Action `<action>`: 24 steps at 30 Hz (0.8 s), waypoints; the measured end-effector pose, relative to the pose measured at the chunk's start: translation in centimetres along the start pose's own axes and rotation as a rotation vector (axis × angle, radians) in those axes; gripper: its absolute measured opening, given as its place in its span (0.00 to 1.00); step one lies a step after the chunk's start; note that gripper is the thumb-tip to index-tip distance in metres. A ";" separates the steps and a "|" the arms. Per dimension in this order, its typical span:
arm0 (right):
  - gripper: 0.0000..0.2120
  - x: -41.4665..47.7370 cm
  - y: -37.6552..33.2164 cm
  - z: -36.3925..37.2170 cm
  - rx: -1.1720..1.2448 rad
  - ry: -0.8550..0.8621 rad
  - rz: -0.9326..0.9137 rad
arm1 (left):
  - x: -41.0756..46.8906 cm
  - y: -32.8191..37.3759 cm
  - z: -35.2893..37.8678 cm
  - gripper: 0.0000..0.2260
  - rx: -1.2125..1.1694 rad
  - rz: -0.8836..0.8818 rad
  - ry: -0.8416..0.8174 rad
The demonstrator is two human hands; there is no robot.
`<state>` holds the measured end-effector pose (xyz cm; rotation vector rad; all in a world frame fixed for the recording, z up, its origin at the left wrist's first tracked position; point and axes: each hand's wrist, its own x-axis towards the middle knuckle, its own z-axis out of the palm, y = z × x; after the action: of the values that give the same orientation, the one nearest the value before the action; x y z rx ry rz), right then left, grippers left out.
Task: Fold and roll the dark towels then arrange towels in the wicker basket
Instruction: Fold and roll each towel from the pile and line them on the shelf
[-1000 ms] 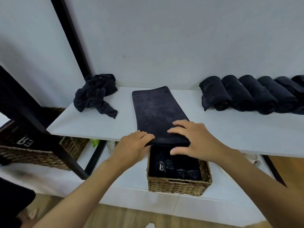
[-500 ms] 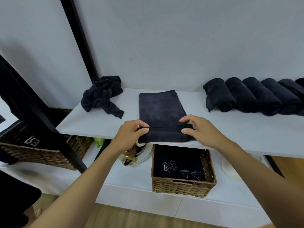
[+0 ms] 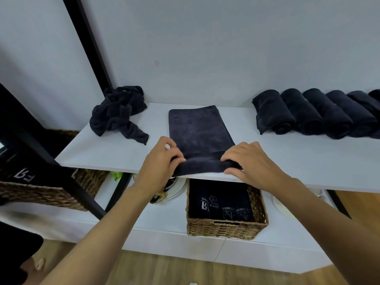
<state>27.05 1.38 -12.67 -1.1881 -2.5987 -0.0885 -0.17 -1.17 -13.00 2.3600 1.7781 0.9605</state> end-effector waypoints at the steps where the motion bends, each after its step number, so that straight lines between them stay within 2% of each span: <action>1: 0.13 0.3 0.0 -0.1 0.008 -0.011 0.005 | -0.3 -0.5 0.1 0.13 0.097 0.130 -0.003; 3: 0.10 1.0 0.0 -0.4 0.028 -0.035 0.015 | -0.7 -1.1 0.0 0.20 0.272 0.330 -0.039; 5: 0.06 1.9 -0.1 -0.9 0.112 -0.092 0.063 | -0.6 -1.5 -0.2 0.18 0.329 0.379 -0.075; 7: 0.05 2.9 0.1 -1.6 0.294 -0.197 0.172 | 0.1 -1.3 -0.8 0.13 0.177 0.258 -0.117; 10: 0.04 4.6 1.2 -2.3 0.621 -0.287 0.349 | 2.0 -1.2 -1.8 0.08 -0.191 -0.051 -0.221; 12: 0.03 5.5 1.6 -2.1 0.684 -0.297 0.419 | 3.3 -1.5 -1.9 0.07 -0.321 -0.204 -0.292; 15: 0.03 6.2 2.0 -1.3 0.544 -0.133 0.353 | 4.7 -1.8 -1.4 0.04 -0.369 -0.356 -0.354; 18: 0.04 5.5 1.9 -0.4 0.201 0.078 0.134 | 5.5 -2.2 -0.8 0.04 -0.296 -0.358 -0.312; 20: 0.11 4.8 1.9 -0.1 0.041 0.089 0.038 | 5.5 -2.4 -0.4 0.03 -0.212 -0.292 -0.250; 22: 0.21 4.2 2.0 0.4 -0.032 -0.021 0.021 | 5.1 -2.6 0.1 0.03 -0.093 -0.141 -0.169; 24: 0.21 4.2 2.3 0.8 -0.042 -0.057 0.045 | 4.3 -2.8 0.3 0.10 0.017 0.047 -0.102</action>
<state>26.03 6.13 -12.39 -1.2812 -2.6290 -0.1025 -1.79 3.70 -12.38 2.4238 1.7093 0.8169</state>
